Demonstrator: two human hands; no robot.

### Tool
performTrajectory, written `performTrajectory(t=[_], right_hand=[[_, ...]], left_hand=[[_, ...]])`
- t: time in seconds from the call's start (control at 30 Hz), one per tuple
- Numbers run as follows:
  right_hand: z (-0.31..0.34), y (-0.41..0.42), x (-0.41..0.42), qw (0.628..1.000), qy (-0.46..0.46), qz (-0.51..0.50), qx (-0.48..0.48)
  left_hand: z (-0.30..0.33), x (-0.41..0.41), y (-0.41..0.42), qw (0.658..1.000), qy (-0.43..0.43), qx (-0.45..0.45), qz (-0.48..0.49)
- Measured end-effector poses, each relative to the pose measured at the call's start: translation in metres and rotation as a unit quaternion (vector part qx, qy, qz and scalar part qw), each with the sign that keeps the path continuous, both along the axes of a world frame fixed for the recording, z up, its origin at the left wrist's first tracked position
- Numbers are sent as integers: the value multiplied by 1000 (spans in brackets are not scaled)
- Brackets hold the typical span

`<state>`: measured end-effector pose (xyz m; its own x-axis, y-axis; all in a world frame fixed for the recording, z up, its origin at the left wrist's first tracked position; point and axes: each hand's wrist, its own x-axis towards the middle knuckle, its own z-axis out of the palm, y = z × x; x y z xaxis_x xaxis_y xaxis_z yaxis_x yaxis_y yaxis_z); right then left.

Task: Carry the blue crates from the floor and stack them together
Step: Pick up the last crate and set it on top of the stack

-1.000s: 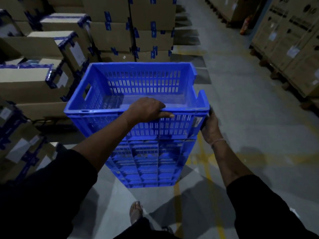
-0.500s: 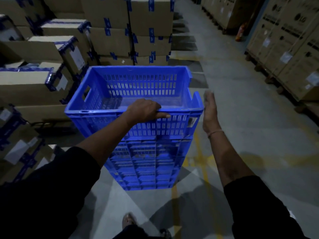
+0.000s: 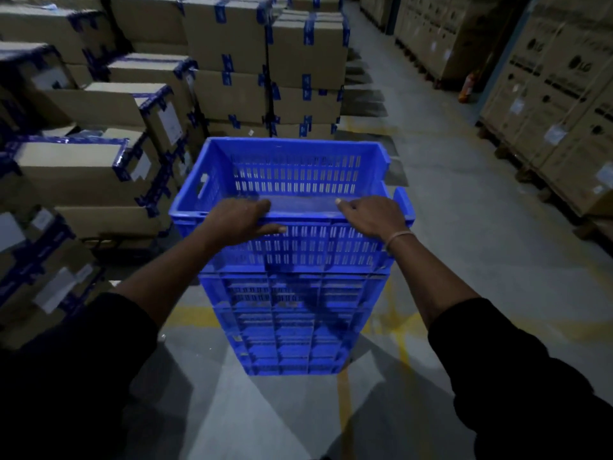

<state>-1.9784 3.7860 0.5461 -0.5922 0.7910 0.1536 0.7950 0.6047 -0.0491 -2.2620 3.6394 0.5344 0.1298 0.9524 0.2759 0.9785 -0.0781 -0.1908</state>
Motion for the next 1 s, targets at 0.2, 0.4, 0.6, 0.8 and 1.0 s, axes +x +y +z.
performTrajectory(t=[0.2,0.4,0.6,0.8,1.0], right_hand=[[4,-28,-51,999,-14,6,-43],[5,-96,-178,993,-28,94,-64],[3,-90,-187,991,-63,82,-82],[1,-90,-195,993,-64,82,-64],[-3,-89,-195,994,-57,75,-49]], left_hand=[[-7,-62,-53,994,10,70,78],[-8,-55,-48,994,-23,61,87],[-16,-89,-84,965,-226,87,101],[-16,-160,-119,580,-761,196,213],[-16,-81,-75,549,-821,79,133]])
